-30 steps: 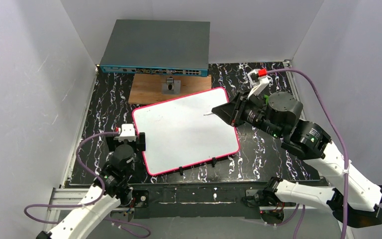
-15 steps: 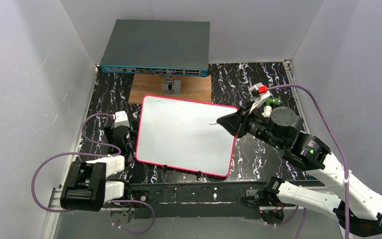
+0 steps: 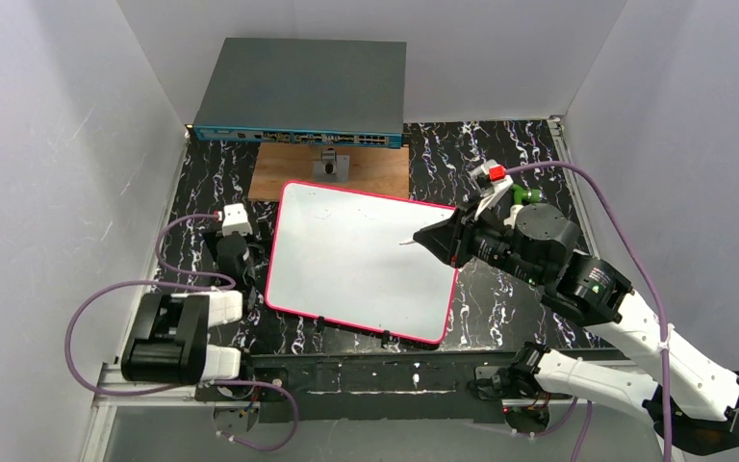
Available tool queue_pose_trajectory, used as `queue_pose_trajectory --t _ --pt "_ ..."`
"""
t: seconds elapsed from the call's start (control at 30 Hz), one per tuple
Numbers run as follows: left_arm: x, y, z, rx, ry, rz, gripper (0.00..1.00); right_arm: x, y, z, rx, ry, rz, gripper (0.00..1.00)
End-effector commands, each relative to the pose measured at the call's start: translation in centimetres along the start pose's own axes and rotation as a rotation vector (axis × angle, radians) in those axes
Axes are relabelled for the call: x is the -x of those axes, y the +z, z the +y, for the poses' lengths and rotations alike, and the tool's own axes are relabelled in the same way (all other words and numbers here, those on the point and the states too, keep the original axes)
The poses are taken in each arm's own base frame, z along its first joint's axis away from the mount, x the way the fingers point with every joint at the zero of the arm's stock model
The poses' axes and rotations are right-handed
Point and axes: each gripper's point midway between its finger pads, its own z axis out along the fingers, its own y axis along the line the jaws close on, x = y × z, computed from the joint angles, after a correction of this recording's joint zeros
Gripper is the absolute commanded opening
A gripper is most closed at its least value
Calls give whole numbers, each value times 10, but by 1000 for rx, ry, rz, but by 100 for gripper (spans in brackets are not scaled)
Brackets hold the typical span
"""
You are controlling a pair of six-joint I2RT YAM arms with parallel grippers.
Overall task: Write a sentence on the whiteboard
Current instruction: Hold the whiteboard on the whiteboard stand.
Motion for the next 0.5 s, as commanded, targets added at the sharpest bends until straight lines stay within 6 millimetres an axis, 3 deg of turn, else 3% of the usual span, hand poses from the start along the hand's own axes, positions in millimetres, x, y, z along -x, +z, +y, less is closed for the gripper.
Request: queue_pose_trajectory --t 0.0,0.1,0.47 --pt "2 9 -17 -78 -26 -65 98 23 -8 12 43 -10 -63 1" --pt "-6 17 -15 -52 -23 -17 98 22 -11 11 37 -5 -64 1" --pt "-3 22 -15 -41 -19 -5 98 26 -14 3 0 -36 -89 1"
